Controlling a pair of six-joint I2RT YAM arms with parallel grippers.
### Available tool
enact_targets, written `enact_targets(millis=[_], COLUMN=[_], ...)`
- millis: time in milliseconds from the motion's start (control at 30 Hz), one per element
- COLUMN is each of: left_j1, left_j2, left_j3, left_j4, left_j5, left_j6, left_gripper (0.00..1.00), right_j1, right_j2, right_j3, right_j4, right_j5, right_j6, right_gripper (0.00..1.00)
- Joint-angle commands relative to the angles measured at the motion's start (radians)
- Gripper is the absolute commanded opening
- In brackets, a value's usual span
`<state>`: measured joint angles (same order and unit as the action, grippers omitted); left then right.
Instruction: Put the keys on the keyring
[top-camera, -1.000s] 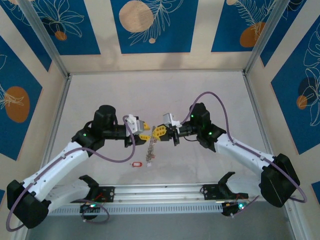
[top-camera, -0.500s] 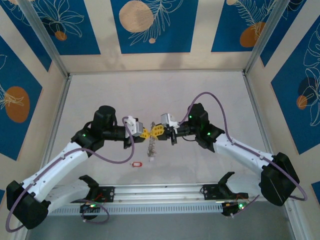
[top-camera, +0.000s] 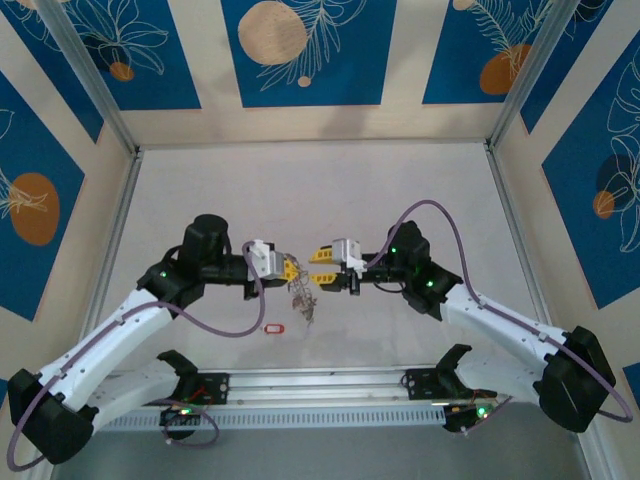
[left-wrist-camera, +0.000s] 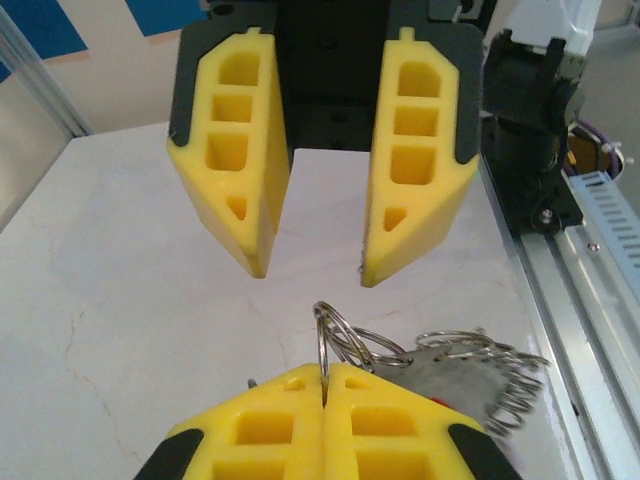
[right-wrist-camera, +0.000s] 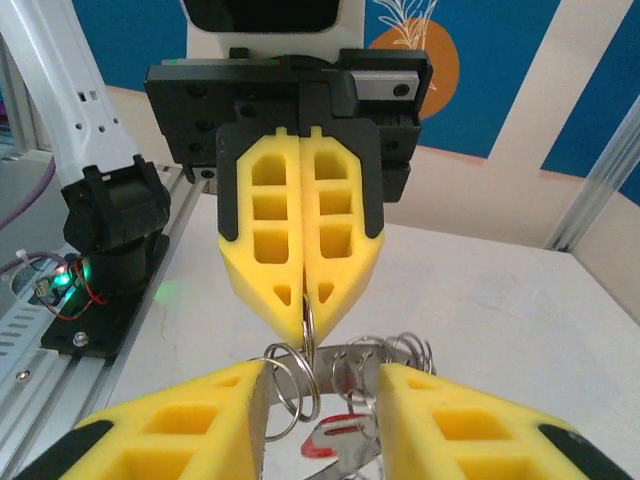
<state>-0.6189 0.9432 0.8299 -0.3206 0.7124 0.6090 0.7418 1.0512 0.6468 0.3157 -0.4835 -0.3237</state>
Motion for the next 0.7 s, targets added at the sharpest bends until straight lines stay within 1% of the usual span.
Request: enact_targets(millis=[0,100,233,300,400,500,667], left_j1=[-0.02,-0.032,-0.043,-0.046,-0.052,-0.056,-0.065], left_j2=[-0.036,-0.064,-0.099,-0.114,-0.13,-0.135,-0.137], left_j3=[-0.022,-0.046,-0.079,-0.098,-0.117,-0.133,-0.135], left_j4=[-0.014,-0.009,0.017,0.023,0.024,0.031,0.027], left_j5=[0.026,0.019,-0.024,-0.024,-0.021,-0.011,-0.008], left_j6=[0.13,0.188,0.217,0.263,0.308,0.345,0.358], left_gripper=[0.0,0.0,0.0,0.0,0.0,0.0,0.0], right_j1=[0.024,0.038,0.058,0.077,0.095,0.104,0.111], right_j2=[-0.001,0.003,0.005,-0.003,-0.004,0.004,0.027], right_j3=[0.003,0.003,0.003,-0.007,-0.013,-0.001,0.003], right_j4=[-0.043,-0.039,-0.057,-0.067,-0.088,-0.112,-0.124], right_j5=[0.025,0.046,0.056,0.072,0.063,0.084,0.066], right_j6=[-0.041,-0.05,-0.097,-0.135,-0.196,-0.213,-0.244], right_gripper=[0.33,0.31,0.28,0.27,0.23,0.21,0.13])
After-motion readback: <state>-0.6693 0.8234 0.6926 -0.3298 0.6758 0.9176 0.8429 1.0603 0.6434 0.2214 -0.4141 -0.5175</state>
